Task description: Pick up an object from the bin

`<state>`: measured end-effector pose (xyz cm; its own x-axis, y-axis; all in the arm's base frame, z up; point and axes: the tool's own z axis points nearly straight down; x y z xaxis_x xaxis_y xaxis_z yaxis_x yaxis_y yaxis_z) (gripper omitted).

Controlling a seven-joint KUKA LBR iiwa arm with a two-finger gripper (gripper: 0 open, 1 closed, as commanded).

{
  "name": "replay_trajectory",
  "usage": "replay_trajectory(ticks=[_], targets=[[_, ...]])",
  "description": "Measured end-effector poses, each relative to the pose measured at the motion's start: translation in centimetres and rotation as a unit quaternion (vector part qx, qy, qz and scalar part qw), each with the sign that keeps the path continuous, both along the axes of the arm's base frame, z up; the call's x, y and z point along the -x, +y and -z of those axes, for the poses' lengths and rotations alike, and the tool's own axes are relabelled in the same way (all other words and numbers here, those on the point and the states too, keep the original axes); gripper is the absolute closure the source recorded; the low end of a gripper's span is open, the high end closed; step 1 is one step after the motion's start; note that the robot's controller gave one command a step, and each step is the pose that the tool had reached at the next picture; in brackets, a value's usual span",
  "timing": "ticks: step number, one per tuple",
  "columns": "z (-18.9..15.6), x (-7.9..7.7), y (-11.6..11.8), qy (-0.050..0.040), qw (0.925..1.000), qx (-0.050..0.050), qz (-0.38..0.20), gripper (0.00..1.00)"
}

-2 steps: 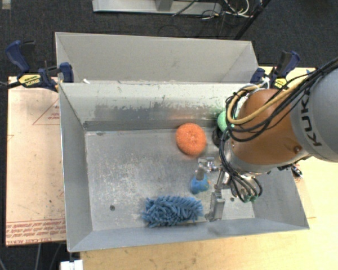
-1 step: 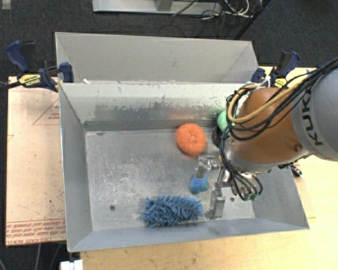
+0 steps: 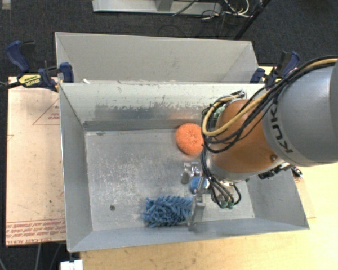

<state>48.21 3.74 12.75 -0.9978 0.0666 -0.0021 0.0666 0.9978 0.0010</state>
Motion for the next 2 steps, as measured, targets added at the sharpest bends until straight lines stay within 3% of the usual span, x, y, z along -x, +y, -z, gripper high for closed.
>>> replay_trajectory(ticks=[1, 2], targets=[[3.8, 0.0, 1.3, 0.0007, 0.9999, -0.002, -0.016, 0.00], [5.2, -0.5, 2.8, -0.0002, 0.9853, -0.001, 0.171, 1.00]])
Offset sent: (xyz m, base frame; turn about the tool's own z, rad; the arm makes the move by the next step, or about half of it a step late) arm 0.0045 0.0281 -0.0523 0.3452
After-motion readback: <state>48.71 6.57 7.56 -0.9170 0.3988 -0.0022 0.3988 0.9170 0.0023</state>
